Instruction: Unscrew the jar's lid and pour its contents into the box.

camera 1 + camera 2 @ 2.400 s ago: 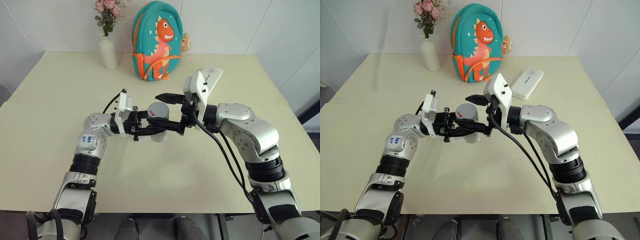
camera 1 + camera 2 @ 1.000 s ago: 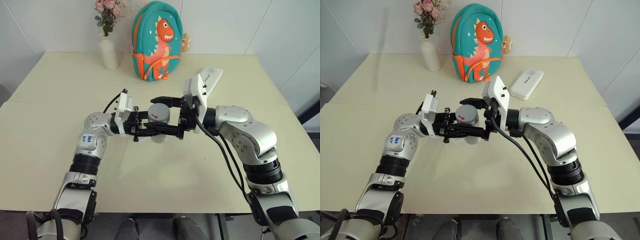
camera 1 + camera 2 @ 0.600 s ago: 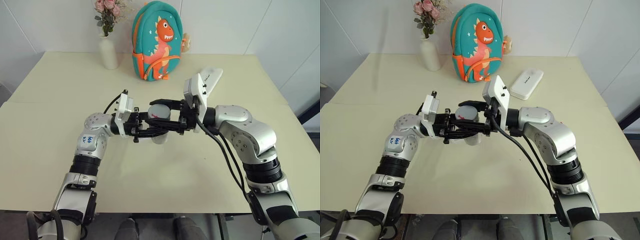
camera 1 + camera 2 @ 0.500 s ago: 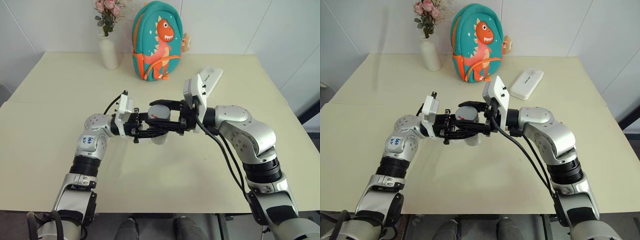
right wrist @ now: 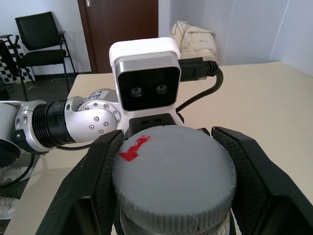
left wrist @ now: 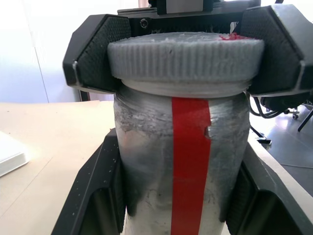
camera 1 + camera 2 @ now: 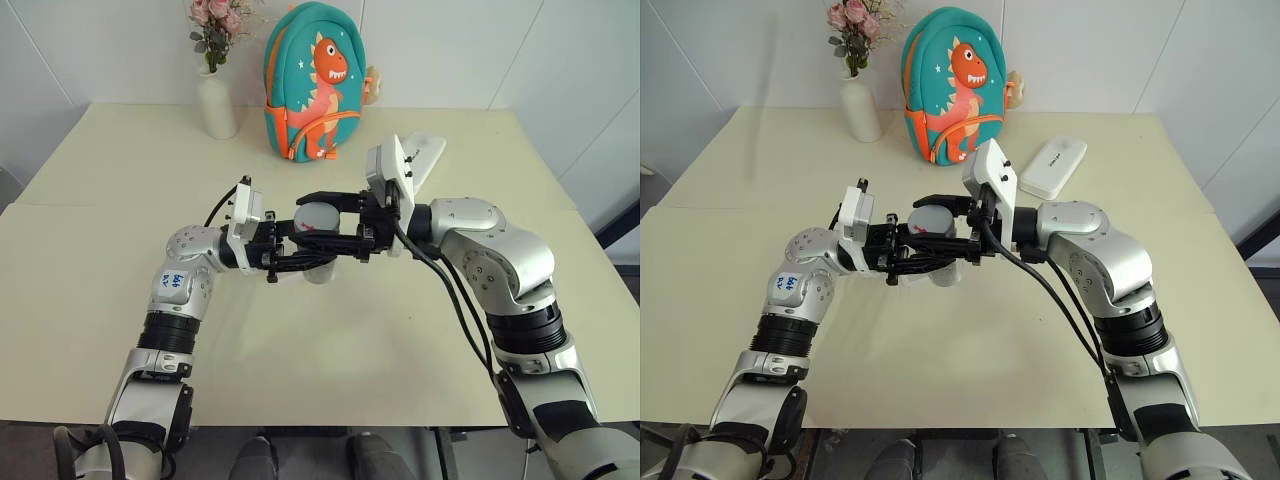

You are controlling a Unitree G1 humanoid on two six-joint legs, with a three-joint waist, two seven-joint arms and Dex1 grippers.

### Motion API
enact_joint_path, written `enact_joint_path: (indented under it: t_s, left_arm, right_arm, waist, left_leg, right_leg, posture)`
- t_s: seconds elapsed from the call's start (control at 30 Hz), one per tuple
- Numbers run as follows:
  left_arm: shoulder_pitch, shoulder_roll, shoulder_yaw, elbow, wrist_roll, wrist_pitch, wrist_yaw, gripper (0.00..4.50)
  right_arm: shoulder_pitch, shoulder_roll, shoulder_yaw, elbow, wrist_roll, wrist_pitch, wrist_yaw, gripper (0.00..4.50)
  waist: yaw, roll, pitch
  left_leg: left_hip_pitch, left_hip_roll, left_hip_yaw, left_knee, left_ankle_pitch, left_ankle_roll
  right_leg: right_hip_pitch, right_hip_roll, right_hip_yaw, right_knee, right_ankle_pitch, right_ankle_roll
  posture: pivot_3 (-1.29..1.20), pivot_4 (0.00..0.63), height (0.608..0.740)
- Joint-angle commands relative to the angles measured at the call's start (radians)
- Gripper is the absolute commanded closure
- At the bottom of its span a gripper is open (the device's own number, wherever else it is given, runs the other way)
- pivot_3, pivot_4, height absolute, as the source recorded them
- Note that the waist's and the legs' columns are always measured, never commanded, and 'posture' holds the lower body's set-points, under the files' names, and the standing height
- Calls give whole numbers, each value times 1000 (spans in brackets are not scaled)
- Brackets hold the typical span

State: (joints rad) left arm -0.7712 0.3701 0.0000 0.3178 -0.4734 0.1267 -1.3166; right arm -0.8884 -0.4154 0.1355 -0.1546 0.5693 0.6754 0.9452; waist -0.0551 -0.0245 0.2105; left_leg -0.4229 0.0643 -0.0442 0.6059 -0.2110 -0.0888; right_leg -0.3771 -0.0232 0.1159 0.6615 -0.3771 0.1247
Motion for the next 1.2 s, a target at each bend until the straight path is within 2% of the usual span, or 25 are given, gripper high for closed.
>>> enact_joint_path:
  t_s: [0.03, 0.73, 1.2]
  left_arm:
    - [45, 10, -34, -20, 11, 39, -14, 2471]
    - [99, 56, -87, -110, 23, 151, -14, 2471]
    - [126, 19, -88, -130, 9, 127, 6, 2471]
  right_arm:
    - [-60, -12, -79, -24, 1, -94, 6, 1943]
    - [-138, -17, -81, 102, -54, -228, 104, 1943]
    - [-144, 37, -109, 118, 8, -200, 74, 1943]
  waist:
    - [0, 0, 0]
    - [-1, 0, 0]
    - [-1, 0, 0]
  left_leg:
    - [0, 0, 0, 0, 0, 0]
    - [0, 0, 0, 0, 0, 0]
    - [0, 0, 0, 0, 0, 0]
  right_leg:
    - [0, 0, 0, 0, 0, 0]
    - [0, 0, 0, 0, 0, 0]
    - [0, 0, 0, 0, 0, 0]
  posture:
    - [0, 150, 740]
    - [0, 150, 740]
    - [0, 150, 740]
